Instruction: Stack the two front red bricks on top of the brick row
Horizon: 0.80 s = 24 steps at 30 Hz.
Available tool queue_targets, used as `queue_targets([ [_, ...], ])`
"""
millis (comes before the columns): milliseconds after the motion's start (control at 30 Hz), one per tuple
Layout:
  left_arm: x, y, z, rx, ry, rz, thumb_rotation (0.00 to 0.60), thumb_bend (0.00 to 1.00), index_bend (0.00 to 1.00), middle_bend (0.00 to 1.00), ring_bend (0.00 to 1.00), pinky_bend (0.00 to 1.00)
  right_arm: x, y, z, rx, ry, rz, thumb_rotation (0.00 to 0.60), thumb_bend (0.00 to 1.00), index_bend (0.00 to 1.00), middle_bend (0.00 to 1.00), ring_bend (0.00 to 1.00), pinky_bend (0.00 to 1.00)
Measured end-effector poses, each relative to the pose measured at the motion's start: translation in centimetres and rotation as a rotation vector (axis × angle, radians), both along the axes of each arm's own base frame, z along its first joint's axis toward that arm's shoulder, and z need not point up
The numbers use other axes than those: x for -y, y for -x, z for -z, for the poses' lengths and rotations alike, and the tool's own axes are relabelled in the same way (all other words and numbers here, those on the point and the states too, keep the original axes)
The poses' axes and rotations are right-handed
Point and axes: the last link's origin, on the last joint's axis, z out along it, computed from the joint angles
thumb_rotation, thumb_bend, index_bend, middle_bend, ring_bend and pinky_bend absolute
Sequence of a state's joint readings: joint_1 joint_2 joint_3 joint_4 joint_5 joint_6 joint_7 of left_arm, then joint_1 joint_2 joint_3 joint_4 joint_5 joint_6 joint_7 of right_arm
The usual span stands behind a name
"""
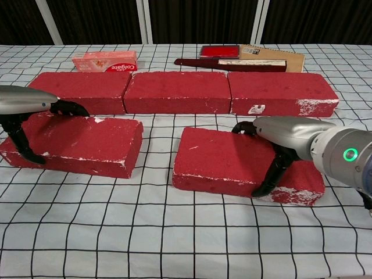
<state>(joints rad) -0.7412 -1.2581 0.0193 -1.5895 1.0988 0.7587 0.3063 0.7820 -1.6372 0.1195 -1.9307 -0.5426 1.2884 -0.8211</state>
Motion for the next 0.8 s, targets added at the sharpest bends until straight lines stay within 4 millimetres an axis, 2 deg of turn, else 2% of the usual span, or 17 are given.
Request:
queue_targets([
  [200,-0.1,-0.3,-0.4,0.009,0.001,0.000,0.600,0.23,0.18,0.23,0.14,0.21,0.2,-0.3,-1.1,0.018,0.026,-0.018,0.600,0.16,0.15,0.24,0.20,0.09],
  [400,-0.4,-1.6,-1.7,0.049,-0.007,-0.001,0.600,0.23,0.18,0.23,0.14,0.20,0.2,0.3,-3.9,0.019,0.066,-0.032,0.600,0.16,0.15,0.24,0.20,0.09],
  [667,-1.0,-4.4,-4.4,0.097,-0.016,0.016,0.600,0.23,0.18,0.23,0.14,0.20,1.3,1.4,-8.5,0.031,0.149,-0.035,0.600,0.16,0.15,0.24,0.20,0.09],
  [800,-2.1,-6.4,-6.3,0.095,-0.044,0.043,0.600,0.23,0.19,0.22,0.13,0.19,2.3,2.0,-10.4,0.019,0.178,-0.056,0.600,0.16,0.15,0.24,0.20,0.09],
])
